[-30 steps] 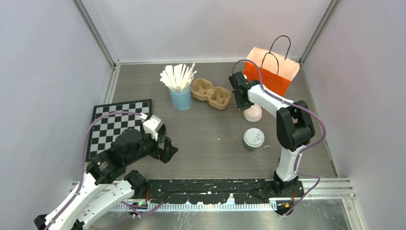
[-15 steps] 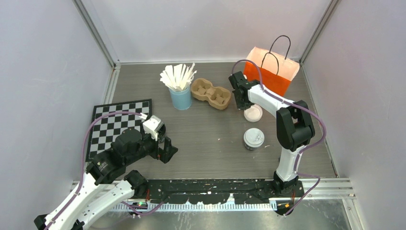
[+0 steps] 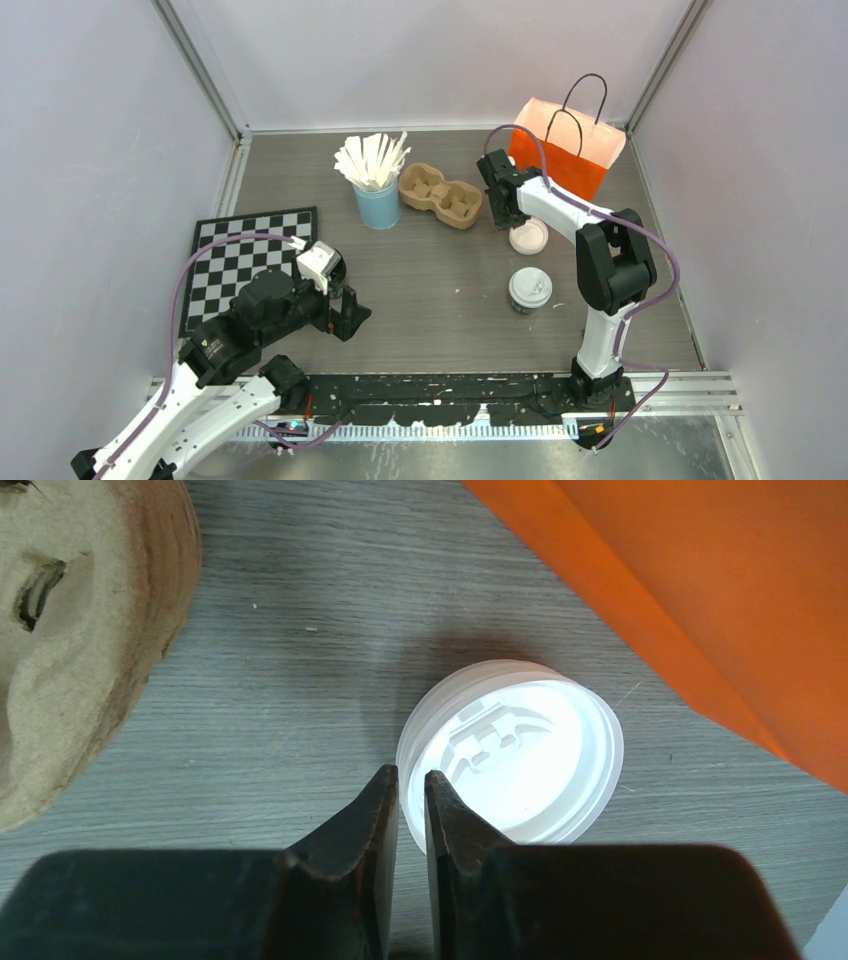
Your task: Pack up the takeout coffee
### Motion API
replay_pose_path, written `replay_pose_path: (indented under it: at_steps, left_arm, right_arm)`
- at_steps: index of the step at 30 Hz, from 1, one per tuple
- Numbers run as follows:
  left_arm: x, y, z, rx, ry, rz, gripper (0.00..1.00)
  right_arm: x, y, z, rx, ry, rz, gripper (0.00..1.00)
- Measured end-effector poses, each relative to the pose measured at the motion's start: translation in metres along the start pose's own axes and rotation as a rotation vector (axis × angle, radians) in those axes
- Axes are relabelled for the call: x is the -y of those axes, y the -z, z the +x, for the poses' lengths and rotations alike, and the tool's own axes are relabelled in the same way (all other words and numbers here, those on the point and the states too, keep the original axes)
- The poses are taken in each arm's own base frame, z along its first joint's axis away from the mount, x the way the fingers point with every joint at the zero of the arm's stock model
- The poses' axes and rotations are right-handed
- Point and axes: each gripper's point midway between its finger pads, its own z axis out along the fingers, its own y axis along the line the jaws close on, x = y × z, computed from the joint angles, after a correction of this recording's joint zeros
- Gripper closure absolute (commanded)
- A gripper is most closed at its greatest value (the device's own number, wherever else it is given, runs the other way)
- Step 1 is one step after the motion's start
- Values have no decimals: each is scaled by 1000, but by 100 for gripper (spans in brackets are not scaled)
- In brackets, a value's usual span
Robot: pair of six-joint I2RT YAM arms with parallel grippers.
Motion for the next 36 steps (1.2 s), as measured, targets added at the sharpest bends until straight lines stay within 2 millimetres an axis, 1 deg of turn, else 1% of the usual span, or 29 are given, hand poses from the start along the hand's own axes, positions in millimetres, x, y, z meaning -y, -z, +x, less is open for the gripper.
replay_pose_path:
  at_steps: [5,11,16,19,21,25,26,27,28,29,30,31,32,33,34,35,36]
  left_arm:
    - [0,0,0,0,0,0,0]
    - [0,0,0,0,0,0,0]
    - [0,0,0,0,0,0,0]
    - [0,0,0,0,0,0,0]
    - [0,0,0,0,0,0,0]
    - [0,0,0,0,0,0,0]
    - [0,0,0,0,0,0,0]
    - [0,0,0,0,0,0,0]
    - [0,0,0,0,0,0,0]
    - [0,0,0,0,0,0,0]
    - [0,0,0,0,0,0,0]
    - [0,0,0,0,0,0,0]
    - [0,0,0,0,0,0,0]
    - [0,0,0,0,0,0,0]
    - [0,0,0,0,0,0,0]
    - [0,0,0,0,0,0,0]
    - [0,0,0,0,0,0,0]
  right_arm:
    - [-1,-9,5,-21,9,11,80]
    - [-2,-15,8,-34,14,16,88]
    - [-2,-15,6,-27,12,18,87]
    - [-2,-15,6,-27,13,18,95]
    - [-2,-15,6,-27,13,18,97]
    - [-2,-15,6,-27,15,18,93]
    - [-2,-15,6,-27,15,18,95]
    - [-2,-15,6,-27,15,18,99]
    - [-2,-15,6,-27,16,18,100]
    - [-2,-15,6,-27,17,18,100]
    - [-2,-15,6,-27,17,18,96]
    - [-2,-15,6,-27,17,18,87]
    - [-2,-15,6,-27,17,17,85]
    - [-2,-15,6,-27,16,18,87]
    - [-2,-15,6,-27,17,18,96]
    - [-2,-15,6,-27,18,18,99]
    - [-2,-15,6,-27,18,18,100]
